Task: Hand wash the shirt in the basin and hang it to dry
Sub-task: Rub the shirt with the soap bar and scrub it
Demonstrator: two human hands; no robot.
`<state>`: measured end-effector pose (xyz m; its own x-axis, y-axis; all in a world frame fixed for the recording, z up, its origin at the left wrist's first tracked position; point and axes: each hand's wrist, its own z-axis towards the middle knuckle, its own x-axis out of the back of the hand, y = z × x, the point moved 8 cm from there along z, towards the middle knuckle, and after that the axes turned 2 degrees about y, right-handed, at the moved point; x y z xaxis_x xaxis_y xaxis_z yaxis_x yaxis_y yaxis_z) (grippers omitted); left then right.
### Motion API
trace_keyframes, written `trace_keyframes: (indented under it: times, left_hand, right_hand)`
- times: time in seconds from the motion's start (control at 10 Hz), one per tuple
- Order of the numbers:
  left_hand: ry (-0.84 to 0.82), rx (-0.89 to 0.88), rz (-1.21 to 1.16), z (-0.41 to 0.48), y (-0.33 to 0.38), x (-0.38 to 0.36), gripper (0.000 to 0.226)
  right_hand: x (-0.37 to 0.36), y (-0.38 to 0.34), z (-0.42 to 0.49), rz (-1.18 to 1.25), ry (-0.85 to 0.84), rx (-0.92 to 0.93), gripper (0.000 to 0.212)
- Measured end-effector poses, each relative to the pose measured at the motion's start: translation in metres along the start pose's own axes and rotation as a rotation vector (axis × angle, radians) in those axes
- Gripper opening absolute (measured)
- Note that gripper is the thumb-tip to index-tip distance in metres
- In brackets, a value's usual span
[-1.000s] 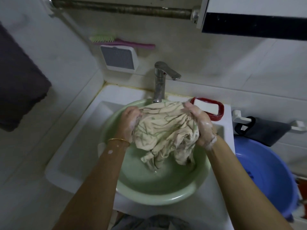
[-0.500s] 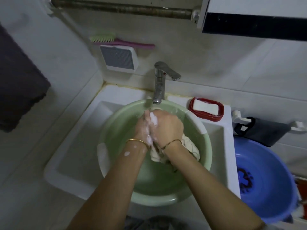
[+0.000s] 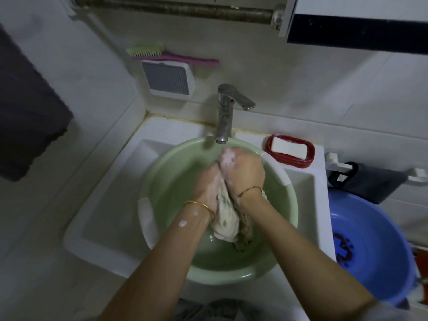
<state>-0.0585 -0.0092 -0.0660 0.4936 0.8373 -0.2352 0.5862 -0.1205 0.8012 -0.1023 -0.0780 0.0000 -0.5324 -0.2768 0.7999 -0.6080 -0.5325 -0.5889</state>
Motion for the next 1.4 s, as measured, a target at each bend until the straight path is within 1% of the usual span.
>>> trace_keyframes:
  times: [0.1, 0.2, 0.3, 0.4, 0.5, 0.6, 0.7, 0.8, 0.9, 1.0, 1.1, 1.2, 1.3, 1.4]
  left_hand:
    - [0.015, 0.008, 0.041, -0.003, 0.005, 0.011, 0.033]
    - [-0.007, -0.039, 0.205, 0.001, 0.005, 0.009, 0.031]
    - [-0.014, -0.090, 0.399, 0.004, 0.011, 0.010, 0.061]
    - [0.026, -0.162, 0.441, 0.015, 0.022, 0.017, 0.062]
    - [0.095, -0.209, 0.525, 0.012, 0.031, 0.021, 0.031]
    - [-0.097, -0.209, 0.886, 0.014, 0.012, 0.020, 0.074]
    - [-0.350, -0.239, 1.272, 0.011, -0.017, 0.012, 0.123]
    - [-0.307, -0.328, 1.456, 0.009, -0.030, 0.004, 0.135]
    - [-0.173, -0.405, 1.128, 0.014, -0.017, 0.005, 0.081]
    - [-0.229, -0.522, 0.970, 0.013, 0.006, 0.006, 0.038]
    - [-0.266, -0.399, 0.966, 0.023, 0.016, 0.022, 0.034]
    - [-0.120, -0.309, 0.925, 0.035, 0.020, 0.044, 0.034]
    - [0.132, -0.352, 0.955, 0.046, 0.019, 0.068, 0.044]
    - [0.060, -0.333, 1.198, 0.055, 0.001, 0.066, 0.068]
  right_hand:
    - [-0.011, -0.022, -0.026, -0.005, -0.040, 0.167, 0.031]
    - [-0.005, 0.005, -0.007, 0.172, -0.031, -0.040, 0.037]
    - [0.005, 0.035, 0.003, 0.566, -0.029, -0.299, 0.041]
    - [0.009, 0.048, -0.001, 0.836, -0.070, -0.433, 0.043]
    - [0.017, 0.053, -0.003, 1.115, -0.111, -0.530, 0.035]
    - [0.019, 0.050, -0.004, 1.202, -0.193, -0.562, 0.024]
    - [0.014, 0.040, -0.007, 1.287, -0.252, -0.613, 0.027]
    - [0.007, 0.037, -0.009, 1.242, -0.295, -0.655, 0.035]
    - [0.000, 0.038, -0.012, 1.361, -0.349, -0.766, 0.028]
    - [0.010, 0.064, -0.006, 1.252, -0.303, -0.786, 0.031]
    - [0.029, 0.089, 0.003, 0.878, -0.164, -0.552, 0.016]
    - [0.013, 0.103, 0.005, 0.548, -0.065, -0.436, 0.009]
    - [-0.017, 0.102, 0.005, 0.071, -0.016, -0.252, 0.018]
    - [-0.057, 0.097, -0.004, -0.141, -0.161, -0.138, 0.036]
